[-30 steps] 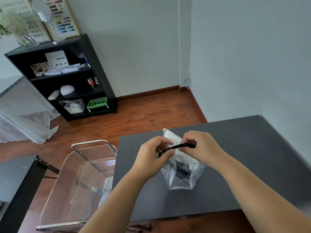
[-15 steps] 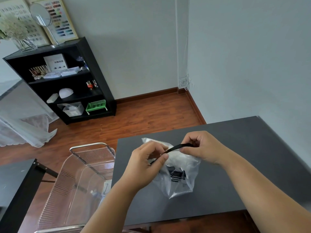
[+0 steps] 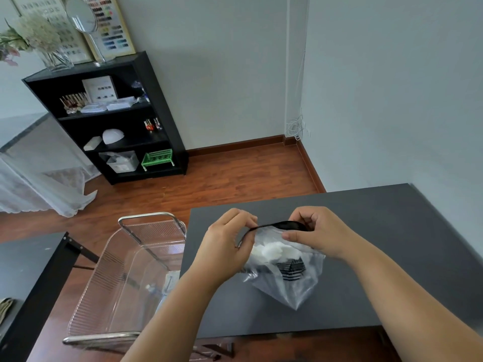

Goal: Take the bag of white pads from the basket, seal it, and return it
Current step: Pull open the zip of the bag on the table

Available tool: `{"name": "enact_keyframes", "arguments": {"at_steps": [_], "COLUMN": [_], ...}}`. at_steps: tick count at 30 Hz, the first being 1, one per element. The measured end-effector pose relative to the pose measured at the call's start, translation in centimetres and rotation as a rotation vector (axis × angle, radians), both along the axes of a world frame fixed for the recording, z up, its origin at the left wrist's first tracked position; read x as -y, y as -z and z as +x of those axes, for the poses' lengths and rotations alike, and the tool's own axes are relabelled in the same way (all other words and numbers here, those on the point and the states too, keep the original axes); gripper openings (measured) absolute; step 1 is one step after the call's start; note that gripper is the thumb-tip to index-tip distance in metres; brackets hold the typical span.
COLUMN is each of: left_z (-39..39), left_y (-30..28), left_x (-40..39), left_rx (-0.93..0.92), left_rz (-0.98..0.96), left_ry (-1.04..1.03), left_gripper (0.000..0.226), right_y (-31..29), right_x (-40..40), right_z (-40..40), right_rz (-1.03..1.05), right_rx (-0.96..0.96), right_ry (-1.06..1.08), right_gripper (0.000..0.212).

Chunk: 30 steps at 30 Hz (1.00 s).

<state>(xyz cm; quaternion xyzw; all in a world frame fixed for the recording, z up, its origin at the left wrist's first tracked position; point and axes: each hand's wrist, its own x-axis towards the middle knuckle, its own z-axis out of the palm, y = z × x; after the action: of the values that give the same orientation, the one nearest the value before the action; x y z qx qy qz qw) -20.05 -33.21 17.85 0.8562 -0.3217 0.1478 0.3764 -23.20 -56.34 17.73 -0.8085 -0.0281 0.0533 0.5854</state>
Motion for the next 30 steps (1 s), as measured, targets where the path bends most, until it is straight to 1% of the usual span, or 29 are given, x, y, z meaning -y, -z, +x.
{"name": "enact_keyframes", "arguments": {"at_steps": [2, 3, 4, 7, 8, 10, 12, 14, 17, 19, 20, 22, 24, 26, 28, 30], "left_z": [-0.4, -0.6, -0.7, -0.7, -0.7, -0.5, -0.3, -0.3, -0.7, -0.9, -1.0, -1.0, -0.9, -0.7, -0.5, -0.6], "left_y": [0.1, 0.1, 0.2, 0.3, 0.2, 0.1, 0.0, 0.1, 0.4, 0.6, 0.7, 0.7, 0.6, 0.4, 0.3, 0.4], "left_x": [0.1, 0.4, 0.7, 1.5, 1.6, 1.3, 0.6, -0.1, -0.5, -0.1, 0.2, 1.0, 1.5, 1.3, 0.9, 0.6], "left_rx": [-0.143, -0.182, -0.178, -0.059, -0.03, 0.032, 0.071, 0.065, -0.053, -0.14, -0.15, -0.101, -0.036, 0.006, 0.019, 0.021], "left_rz": [-0.047, -0.054, -0.039, 0.0, -0.001, -0.001, 0.003, 0.02, 0.033, 0.014, 0.015, 0.036, 0.03, 0.014, 0.02, 0.046], "left_ry": [0.049, 0.056, 0.051, 0.0, -0.027, -0.091, -0.131, -0.097, 0.044, 0.084, 0.085, 0.074, 0.037, -0.025, -0.063, -0.071], "left_gripper": [0.017, 0.016, 0.015, 0.012, 0.01, 0.008, 0.007, 0.008, 0.012, 0.015, 0.017, 0.017, 0.012, 0.012, 0.014, 0.017], "right_y": [-0.1, -0.2, -0.2, -0.3, -0.3, -0.6, -0.8, -0.8, -0.6, -0.5, -0.5, -0.3, -0.2, -0.4, -0.6, -0.7], "right_x": [-0.6, -1.0, -1.3, -2.2, -2.3, -1.7, -0.8, -0.2, -0.4, -0.9, -1.2, -1.9, -2.2, -1.6, -0.7, -0.3], "right_z": [0.1, 0.2, 0.2, 0.0, -0.1, -0.1, -0.1, -0.3, -0.4, -0.4, -0.5, -0.5, -0.5, -0.5, -0.4, -0.3], "right_rz": [-0.049, -0.071, -0.09, -0.152, -0.165, -0.147, -0.108, -0.131, -0.216, -0.212, -0.214, -0.233, -0.216, -0.106, -0.012, -0.058], "right_rx": [0.074, 0.106, 0.134, 0.198, 0.191, 0.105, -0.008, -0.034, 0.059, 0.121, 0.151, 0.191, 0.159, 0.041, -0.068, -0.069], "right_ry": [0.055, 0.071, 0.075, 0.056, 0.051, 0.039, 0.004, -0.01, 0.055, 0.065, 0.057, 0.028, 0.008, -0.021, -0.055, -0.052], "right_gripper": [0.023, 0.023, 0.022, 0.018, 0.015, 0.015, 0.022, 0.019, 0.013, 0.014, 0.014, 0.014, 0.012, 0.013, 0.008, 0.01]}}
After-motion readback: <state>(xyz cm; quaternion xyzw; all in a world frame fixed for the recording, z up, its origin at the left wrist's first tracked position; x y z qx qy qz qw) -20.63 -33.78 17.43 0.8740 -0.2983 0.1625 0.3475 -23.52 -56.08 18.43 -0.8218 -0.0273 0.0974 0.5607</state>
